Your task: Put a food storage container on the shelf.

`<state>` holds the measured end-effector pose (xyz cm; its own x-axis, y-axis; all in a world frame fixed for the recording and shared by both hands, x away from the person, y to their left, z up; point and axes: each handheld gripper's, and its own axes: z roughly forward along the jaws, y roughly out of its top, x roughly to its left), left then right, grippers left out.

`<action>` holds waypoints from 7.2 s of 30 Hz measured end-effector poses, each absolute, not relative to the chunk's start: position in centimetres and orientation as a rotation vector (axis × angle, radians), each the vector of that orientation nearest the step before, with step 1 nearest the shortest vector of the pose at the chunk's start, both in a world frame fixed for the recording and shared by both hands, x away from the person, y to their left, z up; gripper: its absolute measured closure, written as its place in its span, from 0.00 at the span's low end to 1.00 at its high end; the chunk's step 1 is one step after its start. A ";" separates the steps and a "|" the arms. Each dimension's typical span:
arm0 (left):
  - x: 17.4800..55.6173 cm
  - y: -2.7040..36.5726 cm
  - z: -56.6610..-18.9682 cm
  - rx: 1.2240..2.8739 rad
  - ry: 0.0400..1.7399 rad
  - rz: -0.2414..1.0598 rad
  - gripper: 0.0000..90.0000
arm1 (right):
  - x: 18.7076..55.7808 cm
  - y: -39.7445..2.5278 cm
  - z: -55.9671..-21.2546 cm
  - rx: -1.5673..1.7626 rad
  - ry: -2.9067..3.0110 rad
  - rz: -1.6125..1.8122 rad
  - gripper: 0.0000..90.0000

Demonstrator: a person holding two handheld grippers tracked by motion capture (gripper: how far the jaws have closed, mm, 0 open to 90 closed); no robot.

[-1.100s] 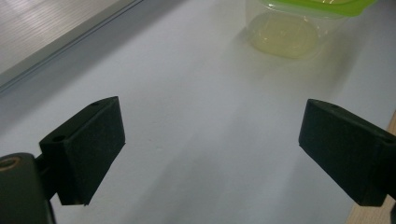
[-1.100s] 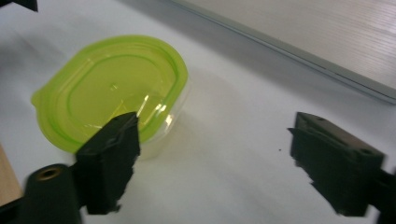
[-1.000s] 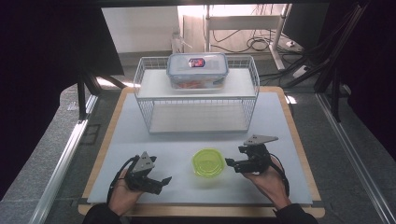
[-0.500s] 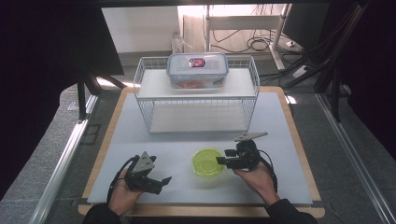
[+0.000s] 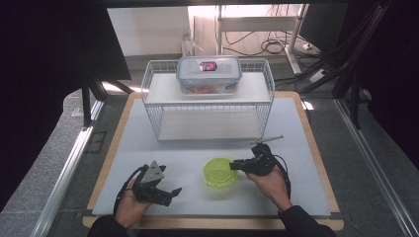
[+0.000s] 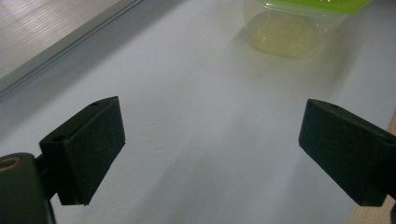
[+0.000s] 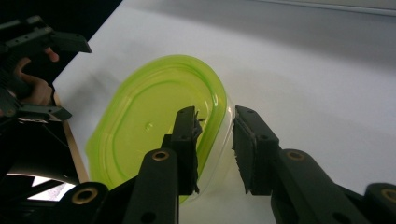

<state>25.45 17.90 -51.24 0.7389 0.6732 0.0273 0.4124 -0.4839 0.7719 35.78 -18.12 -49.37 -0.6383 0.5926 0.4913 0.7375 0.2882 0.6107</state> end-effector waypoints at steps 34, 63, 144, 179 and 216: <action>25.4 17.8 -51.2 2.154 0.797 0.430 0.08 | 35.8 -18.1 -47.7 -1.144 -2.234 -1.353 0.92; 25.3 17.9 -51.0 2.145 0.800 0.440 0.08 | 35.5 -17.5 -47.4 -1.138 -2.134 -1.378 0.94; 25.2 18.5 -50.8 2.108 0.783 0.424 0.07 | 52.2 -14.7 -25.9 -1.376 -1.852 -1.810 0.93; 25.3 18.4 -51.1 2.132 0.772 0.405 0.08 | 54.0 -13.3 -26.0 -1.454 -2.007 -1.716 0.66; 25.3 18.2 -51.2 2.113 0.761 0.429 0.06 | 44.9 -17.7 -29.1 -1.189 -2.549 -1.794 0.07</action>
